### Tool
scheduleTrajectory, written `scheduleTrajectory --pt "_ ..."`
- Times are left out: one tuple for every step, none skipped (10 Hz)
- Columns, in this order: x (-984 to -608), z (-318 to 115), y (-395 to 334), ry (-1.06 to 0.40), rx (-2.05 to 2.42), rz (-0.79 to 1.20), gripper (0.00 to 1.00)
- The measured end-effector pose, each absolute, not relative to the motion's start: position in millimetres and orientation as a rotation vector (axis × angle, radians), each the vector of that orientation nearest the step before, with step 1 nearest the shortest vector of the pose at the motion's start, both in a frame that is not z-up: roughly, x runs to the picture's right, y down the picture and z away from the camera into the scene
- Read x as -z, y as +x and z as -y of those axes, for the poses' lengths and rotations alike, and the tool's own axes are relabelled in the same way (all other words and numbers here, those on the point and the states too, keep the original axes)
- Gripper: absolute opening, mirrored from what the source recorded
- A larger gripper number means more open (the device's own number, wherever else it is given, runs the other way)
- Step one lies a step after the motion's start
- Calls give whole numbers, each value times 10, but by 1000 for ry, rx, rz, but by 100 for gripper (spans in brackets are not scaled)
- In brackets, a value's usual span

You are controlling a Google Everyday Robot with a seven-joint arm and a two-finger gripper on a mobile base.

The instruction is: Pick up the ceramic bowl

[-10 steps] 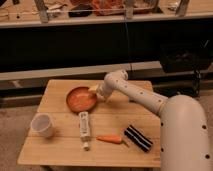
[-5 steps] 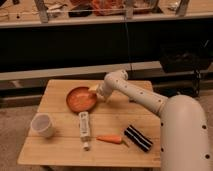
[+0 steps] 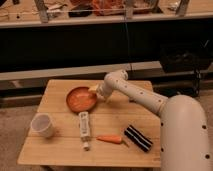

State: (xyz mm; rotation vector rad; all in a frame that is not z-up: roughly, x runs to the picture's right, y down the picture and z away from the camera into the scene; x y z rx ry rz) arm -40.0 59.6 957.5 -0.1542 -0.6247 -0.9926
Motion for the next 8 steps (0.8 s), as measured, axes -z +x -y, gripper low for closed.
scheduleTrajectory --pt "-9575 -596 -401 -154 993 625 80" --pt "-9575 -596 -401 -154 993 625 79" --pt "-9574 -599 -399 -155 993 625 69" --pt "-9572 -609 -388 -161 994 625 61" --pt "-9572 -609 -389 -160 994 625 57" --pt "-9573 -613 -390 -159 994 625 43" --pt "-9567 -605 -424 -156 997 628 35" --pt "-9571 -600 -430 -156 998 629 34"
